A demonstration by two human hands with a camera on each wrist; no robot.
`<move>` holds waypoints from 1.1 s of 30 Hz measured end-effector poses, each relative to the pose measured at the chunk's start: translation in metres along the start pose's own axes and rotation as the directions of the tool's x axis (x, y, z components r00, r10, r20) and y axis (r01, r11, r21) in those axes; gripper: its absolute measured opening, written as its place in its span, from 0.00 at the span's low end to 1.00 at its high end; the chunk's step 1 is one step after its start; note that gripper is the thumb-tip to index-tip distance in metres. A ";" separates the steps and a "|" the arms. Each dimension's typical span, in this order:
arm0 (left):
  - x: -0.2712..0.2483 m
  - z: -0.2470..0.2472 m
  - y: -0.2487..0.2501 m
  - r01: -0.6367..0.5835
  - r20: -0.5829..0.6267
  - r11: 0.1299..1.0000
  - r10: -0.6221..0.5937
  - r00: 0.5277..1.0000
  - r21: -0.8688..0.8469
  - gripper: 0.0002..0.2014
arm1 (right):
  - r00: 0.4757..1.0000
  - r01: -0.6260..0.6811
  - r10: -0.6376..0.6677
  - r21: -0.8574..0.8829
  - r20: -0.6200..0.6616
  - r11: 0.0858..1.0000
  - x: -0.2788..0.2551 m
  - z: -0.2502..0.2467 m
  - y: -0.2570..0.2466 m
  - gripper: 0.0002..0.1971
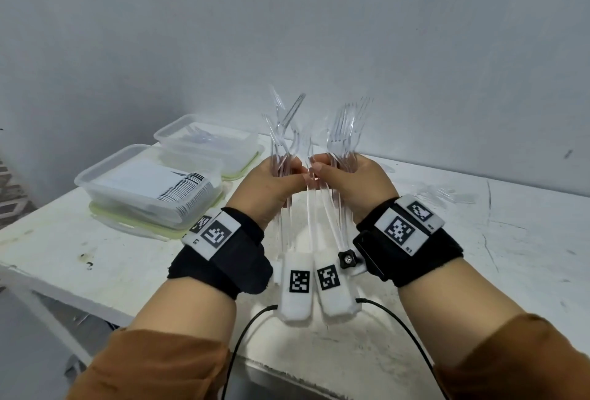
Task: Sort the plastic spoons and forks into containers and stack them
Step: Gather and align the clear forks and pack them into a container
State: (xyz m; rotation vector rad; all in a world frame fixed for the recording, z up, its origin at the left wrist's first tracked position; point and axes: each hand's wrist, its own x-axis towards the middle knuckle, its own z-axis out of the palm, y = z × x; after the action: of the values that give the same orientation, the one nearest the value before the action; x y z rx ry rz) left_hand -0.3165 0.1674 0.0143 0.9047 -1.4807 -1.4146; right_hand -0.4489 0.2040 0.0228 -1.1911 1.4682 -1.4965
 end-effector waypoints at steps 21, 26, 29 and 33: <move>0.007 -0.003 0.002 0.093 -0.050 0.925 -0.119 0.992 -0.369 0.05 | 1.000 0.000 0.000 0.030 0.014 1.000 -0.009 -0.001 -0.005 0.08; 0.006 -0.009 0.003 0.058 -0.070 0.972 -0.076 0.995 -0.228 0.06 | 0.998 0.017 -0.022 0.088 0.064 0.996 -0.010 0.002 -0.007 0.14; 0.004 -0.011 0.005 0.069 -0.060 0.985 -0.080 0.995 -0.157 0.14 | 0.996 0.018 -0.025 0.089 0.081 0.996 -0.010 0.003 -0.006 0.14; 0.005 -0.018 0.007 0.110 -0.036 0.988 -0.114 0.993 -0.105 0.17 | 0.996 0.014 -0.019 0.055 0.091 0.998 -0.010 0.004 -0.006 0.13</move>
State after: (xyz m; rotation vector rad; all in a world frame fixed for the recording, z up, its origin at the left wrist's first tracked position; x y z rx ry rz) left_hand -0.3007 0.1572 0.0208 0.9598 -1.3313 -1.5301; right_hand -0.4408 0.2123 0.0276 -1.2251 1.3514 -1.4639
